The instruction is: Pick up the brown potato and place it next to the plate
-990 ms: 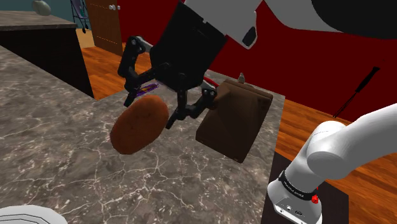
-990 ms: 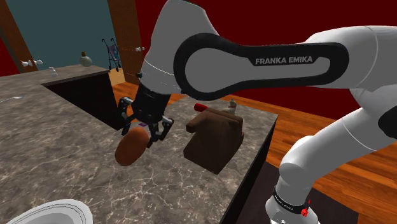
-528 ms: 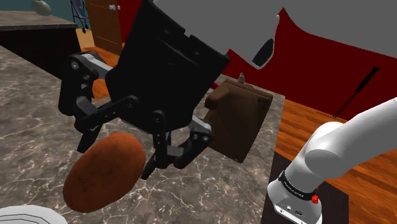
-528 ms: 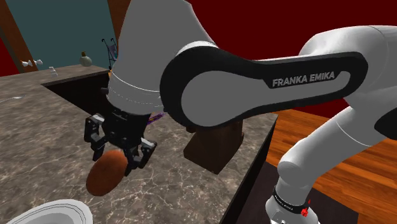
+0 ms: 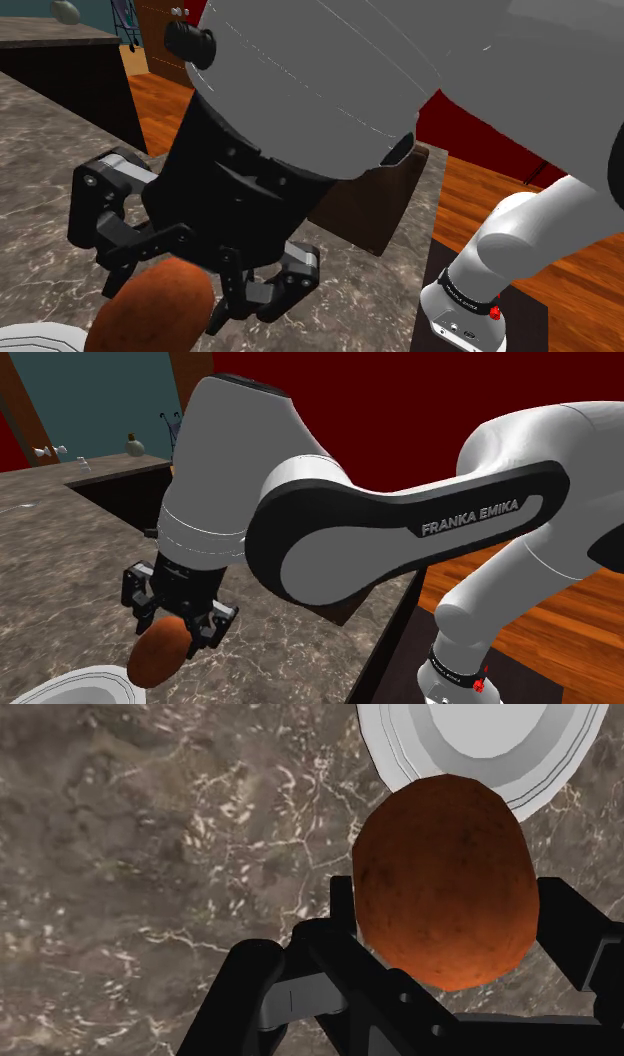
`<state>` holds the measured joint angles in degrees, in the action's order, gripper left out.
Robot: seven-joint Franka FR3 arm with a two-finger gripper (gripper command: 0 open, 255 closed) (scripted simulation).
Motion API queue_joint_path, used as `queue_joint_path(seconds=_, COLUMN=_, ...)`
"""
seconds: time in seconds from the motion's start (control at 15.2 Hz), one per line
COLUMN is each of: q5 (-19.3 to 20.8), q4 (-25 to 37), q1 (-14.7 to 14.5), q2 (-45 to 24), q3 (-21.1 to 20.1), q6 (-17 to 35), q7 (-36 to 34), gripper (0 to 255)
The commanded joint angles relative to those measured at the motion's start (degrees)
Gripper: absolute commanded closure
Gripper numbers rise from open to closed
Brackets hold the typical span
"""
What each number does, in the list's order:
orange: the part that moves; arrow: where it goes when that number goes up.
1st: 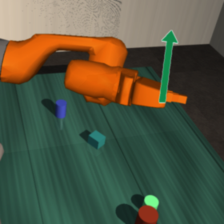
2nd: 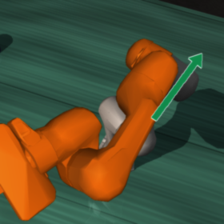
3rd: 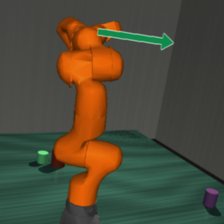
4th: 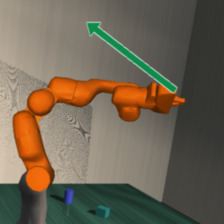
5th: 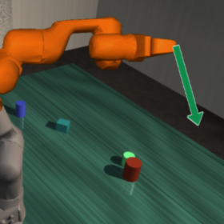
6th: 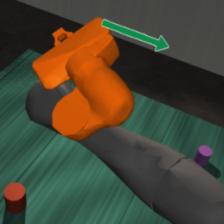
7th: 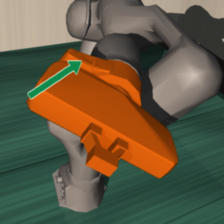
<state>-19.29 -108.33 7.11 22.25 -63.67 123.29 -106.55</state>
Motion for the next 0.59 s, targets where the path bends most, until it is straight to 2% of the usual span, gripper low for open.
queue_joint_path(seconds=0.0, q5=-0.28, q4=-1.59, q1=-0.14, q2=0.08, q3=-0.26, q6=1.57, q7=0.2, gripper=255)
queue_joint_path(seconds=0.53, q5=-1.0, q4=-7.26, q1=-0.13, q2=-0.15, q3=-2.19, q6=7.62, q7=0.48, gripper=255)
